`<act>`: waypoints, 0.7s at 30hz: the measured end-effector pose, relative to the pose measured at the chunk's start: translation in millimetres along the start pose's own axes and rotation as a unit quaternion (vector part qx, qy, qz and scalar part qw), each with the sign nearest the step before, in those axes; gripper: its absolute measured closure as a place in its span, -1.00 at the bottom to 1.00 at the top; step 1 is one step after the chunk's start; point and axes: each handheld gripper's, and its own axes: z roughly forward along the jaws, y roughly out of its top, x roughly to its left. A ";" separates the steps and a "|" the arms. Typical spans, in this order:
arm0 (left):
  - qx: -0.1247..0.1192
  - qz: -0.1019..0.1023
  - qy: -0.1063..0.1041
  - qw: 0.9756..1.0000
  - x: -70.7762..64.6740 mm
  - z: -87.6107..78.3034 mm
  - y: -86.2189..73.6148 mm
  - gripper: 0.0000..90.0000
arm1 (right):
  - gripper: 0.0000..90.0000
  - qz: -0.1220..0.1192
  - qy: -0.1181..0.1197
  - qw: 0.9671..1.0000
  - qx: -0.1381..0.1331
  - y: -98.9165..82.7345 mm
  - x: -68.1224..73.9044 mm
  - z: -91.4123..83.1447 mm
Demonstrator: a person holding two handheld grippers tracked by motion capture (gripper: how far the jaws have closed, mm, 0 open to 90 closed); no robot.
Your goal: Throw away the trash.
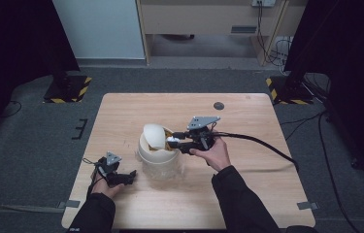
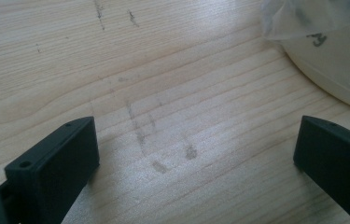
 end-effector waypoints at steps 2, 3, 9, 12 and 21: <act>0.000 0.000 0.000 1.000 0.0 0.0 0.0 -1.00 | 0.19 0.002 -0.002 1.000 -0.008 1.8 -0.4 -4.7; 0.000 0.000 0.000 1.000 0.0 0.0 0.0 -1.00 | 0.19 0.002 -0.002 1.000 -0.008 1.8 -0.4 -4.7; 0.000 0.000 0.000 1.000 0.0 0.0 0.0 -1.00 | 0.09 0.002 -0.021 0.999 -0.026 5.4 -5.5 -22.6; 0.000 0.000 0.000 1.000 0.0 0.0 0.0 -1.00 | 0.03 0.004 -0.033 0.999 -0.031 3.0 -8.0 -28.0; 0.000 0.000 0.000 1.000 -0.1 0.0 0.0 -1.00 | -0.26 0.025 -0.091 0.995 -0.019 -27.2 -21.0 -48.1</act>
